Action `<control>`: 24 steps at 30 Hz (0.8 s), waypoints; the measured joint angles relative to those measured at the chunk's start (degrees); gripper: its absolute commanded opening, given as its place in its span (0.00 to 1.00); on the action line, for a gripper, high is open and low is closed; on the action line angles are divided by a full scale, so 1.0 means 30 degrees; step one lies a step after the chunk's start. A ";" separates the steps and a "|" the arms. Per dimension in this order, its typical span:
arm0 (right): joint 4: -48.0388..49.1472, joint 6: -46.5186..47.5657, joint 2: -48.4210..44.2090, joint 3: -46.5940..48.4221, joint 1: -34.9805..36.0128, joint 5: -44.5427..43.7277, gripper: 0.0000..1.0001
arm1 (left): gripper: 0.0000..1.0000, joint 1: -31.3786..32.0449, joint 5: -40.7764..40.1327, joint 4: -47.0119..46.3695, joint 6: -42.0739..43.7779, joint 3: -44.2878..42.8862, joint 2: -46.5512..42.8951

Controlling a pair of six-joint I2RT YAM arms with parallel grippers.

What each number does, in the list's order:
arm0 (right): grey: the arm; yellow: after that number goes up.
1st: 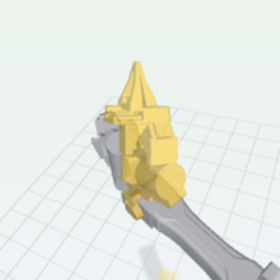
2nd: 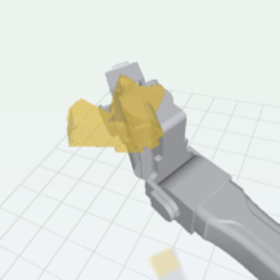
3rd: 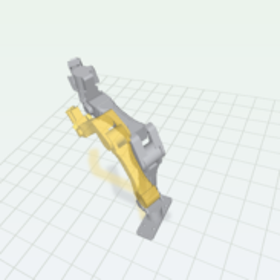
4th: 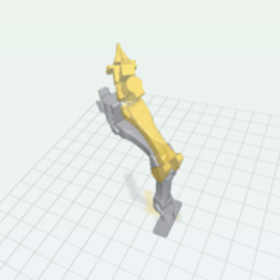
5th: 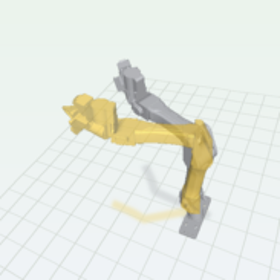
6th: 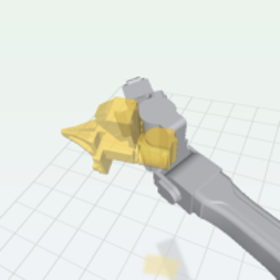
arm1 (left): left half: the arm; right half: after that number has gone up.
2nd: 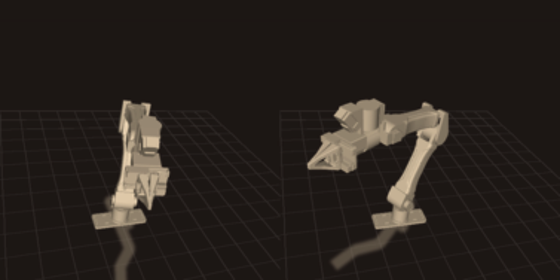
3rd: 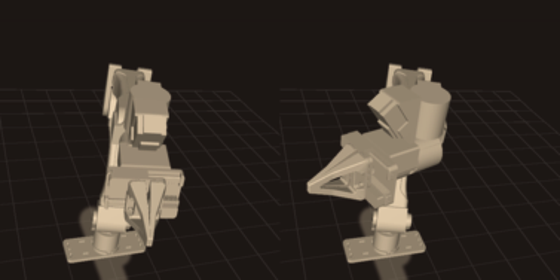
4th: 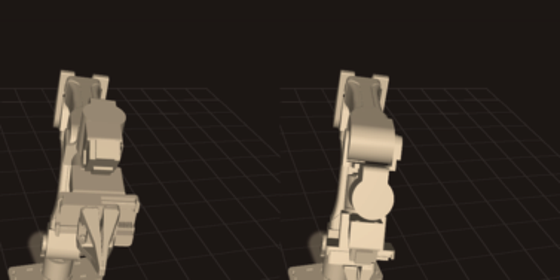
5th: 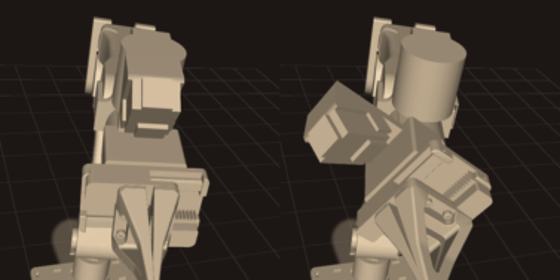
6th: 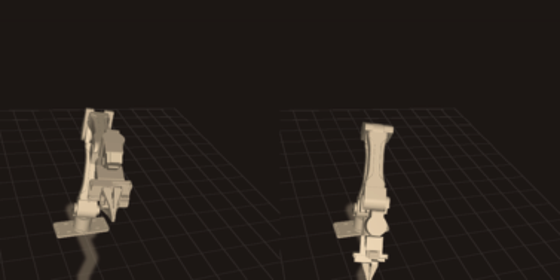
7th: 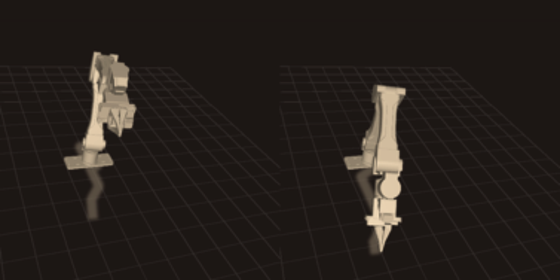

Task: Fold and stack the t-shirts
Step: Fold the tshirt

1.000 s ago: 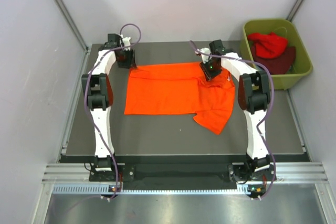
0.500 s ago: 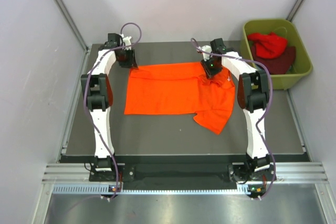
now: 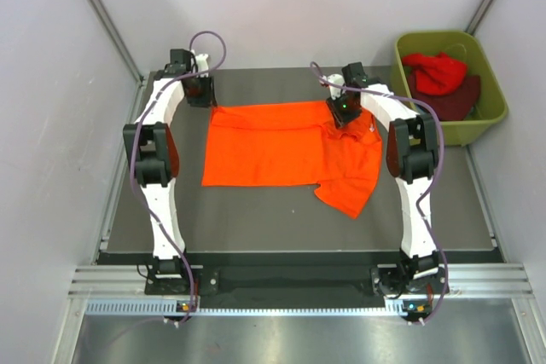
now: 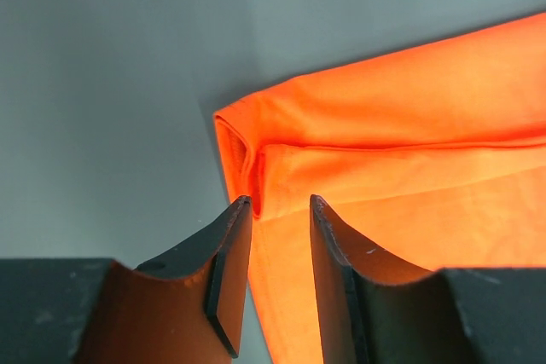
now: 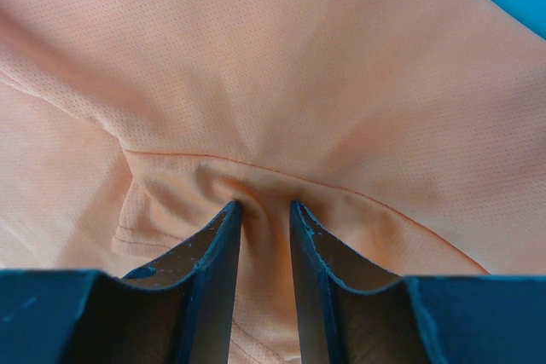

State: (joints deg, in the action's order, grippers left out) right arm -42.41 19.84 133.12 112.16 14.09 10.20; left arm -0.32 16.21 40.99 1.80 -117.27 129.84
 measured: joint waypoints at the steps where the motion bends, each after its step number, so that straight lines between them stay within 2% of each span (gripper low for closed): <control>1: -0.0029 -0.0007 -0.0022 -0.0022 0.0000 0.0007 0.30 | 0.38 0.0000 0.0087 0.0000 -0.0073 0.0051 -0.0051; 18: -0.0007 0.0000 -0.0022 -0.0051 0.0000 -0.0007 0.30 | 0.35 0.0015 0.0386 0.0066 -0.0138 -0.0146 0.1829; 22: 0.0000 0.0000 -0.0022 -0.0051 0.0000 -0.0007 0.30 | 0.27 0.0015 0.0386 0.0058 -0.0138 -0.0204 0.1974; 24: -0.0007 0.0000 -0.0022 -0.0051 0.0000 -0.0007 0.30 | 0.16 0.0015 0.0393 0.0058 -0.0131 -0.0262 0.1974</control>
State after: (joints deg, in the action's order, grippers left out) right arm -42.44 19.84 133.05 112.01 14.09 10.17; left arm -0.27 17.39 41.17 1.41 -118.06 135.76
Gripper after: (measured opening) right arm 0.302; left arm 0.241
